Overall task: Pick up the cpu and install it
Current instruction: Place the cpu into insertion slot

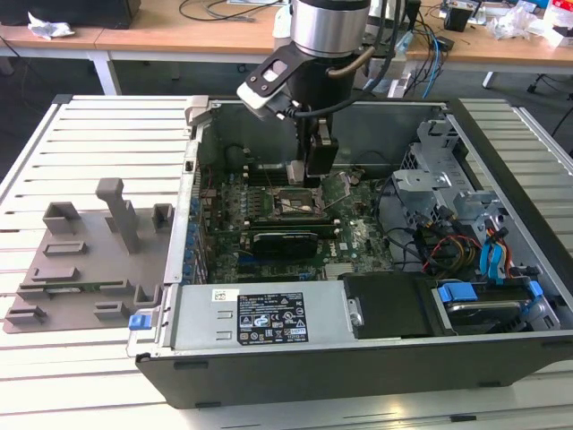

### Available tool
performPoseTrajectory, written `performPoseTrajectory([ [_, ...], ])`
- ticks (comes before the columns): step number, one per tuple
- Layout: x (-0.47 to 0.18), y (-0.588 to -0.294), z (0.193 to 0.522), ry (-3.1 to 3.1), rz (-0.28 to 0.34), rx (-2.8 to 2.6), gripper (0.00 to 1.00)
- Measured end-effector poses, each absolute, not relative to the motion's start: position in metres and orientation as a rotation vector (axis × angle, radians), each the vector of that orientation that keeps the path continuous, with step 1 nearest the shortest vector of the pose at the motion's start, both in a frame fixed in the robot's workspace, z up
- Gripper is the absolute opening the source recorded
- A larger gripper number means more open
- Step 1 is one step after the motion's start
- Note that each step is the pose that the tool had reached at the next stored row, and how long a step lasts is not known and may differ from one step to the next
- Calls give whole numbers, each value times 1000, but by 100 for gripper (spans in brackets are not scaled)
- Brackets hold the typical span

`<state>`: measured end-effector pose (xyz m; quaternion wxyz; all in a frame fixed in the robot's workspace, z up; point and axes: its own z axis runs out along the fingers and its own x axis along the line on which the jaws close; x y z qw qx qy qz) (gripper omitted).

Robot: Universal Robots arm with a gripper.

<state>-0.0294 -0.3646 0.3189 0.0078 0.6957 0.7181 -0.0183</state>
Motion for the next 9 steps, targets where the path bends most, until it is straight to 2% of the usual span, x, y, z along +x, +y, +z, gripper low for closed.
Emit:
performPoseTrajectory([
  [9,-29,-365,319,2138,-59,2281,55],
])
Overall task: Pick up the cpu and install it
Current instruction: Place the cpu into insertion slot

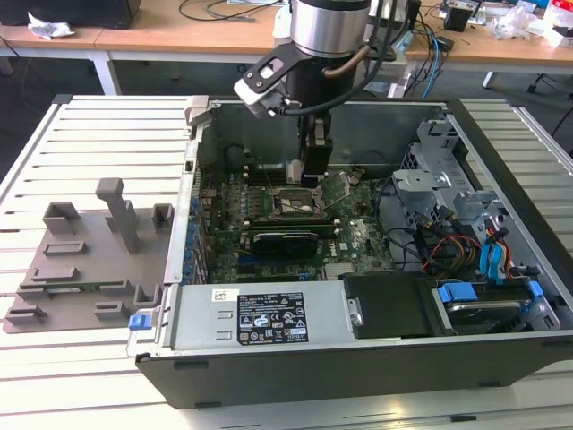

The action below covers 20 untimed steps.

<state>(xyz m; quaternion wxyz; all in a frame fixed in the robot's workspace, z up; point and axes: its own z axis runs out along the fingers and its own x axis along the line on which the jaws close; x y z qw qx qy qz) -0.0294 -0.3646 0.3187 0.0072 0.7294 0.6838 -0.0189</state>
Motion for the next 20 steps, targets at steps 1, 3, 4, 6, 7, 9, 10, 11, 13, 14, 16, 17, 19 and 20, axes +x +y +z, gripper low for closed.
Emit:
performPoseTrajectory([
  [1,-29,-365,319,2129,-59,2290,55],
  [3,-29,-365,319,2117,-59,2301,55],
  [4,-29,-365,319,2104,-60,2313,55],
  [6,-29,-365,319,2087,-60,2329,55],
  [7,-29,-365,319,2080,-60,2335,55],
  [9,-29,-365,319,2057,-60,2356,55],
  [10,-29,-365,319,2048,-60,2364,55],
  [11,-29,-365,319,2027,-61,2382,55],
  [13,-29,-365,319,1996,-61,2409,55],
  [14,-29,-365,319,1988,-61,2416,55],
  [16,-29,-365,318,1968,-61,2432,55],
  [17,-29,-365,318,1957,-62,2442,55],
  [19,-29,-365,318,1917,-62,2473,55],
  [20,-29,-365,318,1937,-62,2458,55],
])
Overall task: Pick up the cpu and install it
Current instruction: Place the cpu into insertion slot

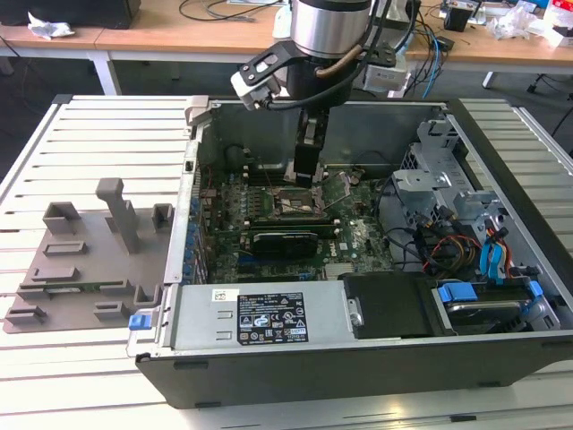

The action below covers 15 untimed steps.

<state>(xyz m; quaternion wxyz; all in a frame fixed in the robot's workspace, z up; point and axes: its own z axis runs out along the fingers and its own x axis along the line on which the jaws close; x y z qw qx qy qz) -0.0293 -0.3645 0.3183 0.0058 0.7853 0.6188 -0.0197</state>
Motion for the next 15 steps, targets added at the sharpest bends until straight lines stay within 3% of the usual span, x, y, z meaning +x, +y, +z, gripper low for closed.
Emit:
performPoseTrajectory([
  [15,-29,-365,313,2289,-58,2125,55],
])
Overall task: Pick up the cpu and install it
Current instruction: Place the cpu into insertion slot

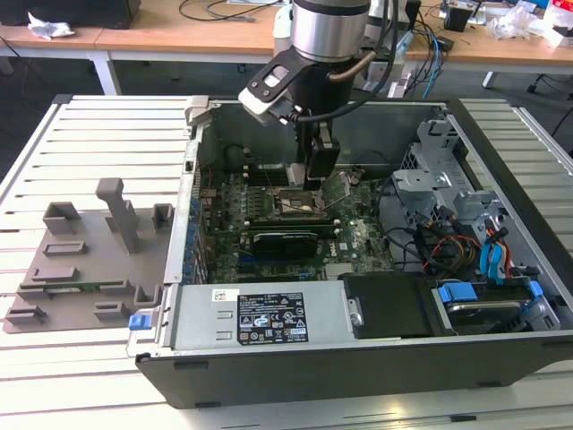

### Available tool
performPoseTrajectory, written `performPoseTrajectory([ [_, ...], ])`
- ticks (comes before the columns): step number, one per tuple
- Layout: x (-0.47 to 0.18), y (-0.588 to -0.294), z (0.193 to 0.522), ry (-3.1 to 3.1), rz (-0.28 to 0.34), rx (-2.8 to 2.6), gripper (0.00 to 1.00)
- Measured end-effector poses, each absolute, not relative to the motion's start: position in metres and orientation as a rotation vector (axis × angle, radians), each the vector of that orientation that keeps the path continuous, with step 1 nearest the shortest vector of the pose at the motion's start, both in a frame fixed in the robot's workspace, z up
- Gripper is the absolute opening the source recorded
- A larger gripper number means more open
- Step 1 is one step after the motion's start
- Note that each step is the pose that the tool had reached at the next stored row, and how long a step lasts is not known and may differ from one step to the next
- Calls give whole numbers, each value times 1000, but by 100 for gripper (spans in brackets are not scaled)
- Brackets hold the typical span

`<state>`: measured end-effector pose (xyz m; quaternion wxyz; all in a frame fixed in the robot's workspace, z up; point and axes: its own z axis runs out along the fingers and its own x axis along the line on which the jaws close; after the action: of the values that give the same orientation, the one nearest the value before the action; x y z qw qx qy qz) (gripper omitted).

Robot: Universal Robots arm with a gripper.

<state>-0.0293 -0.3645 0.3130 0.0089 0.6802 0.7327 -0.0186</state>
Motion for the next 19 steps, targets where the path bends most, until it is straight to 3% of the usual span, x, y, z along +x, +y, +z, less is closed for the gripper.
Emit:
performPoseTrajectory([
  [19,-29,-362,283,2289,-58,2125,55],
])
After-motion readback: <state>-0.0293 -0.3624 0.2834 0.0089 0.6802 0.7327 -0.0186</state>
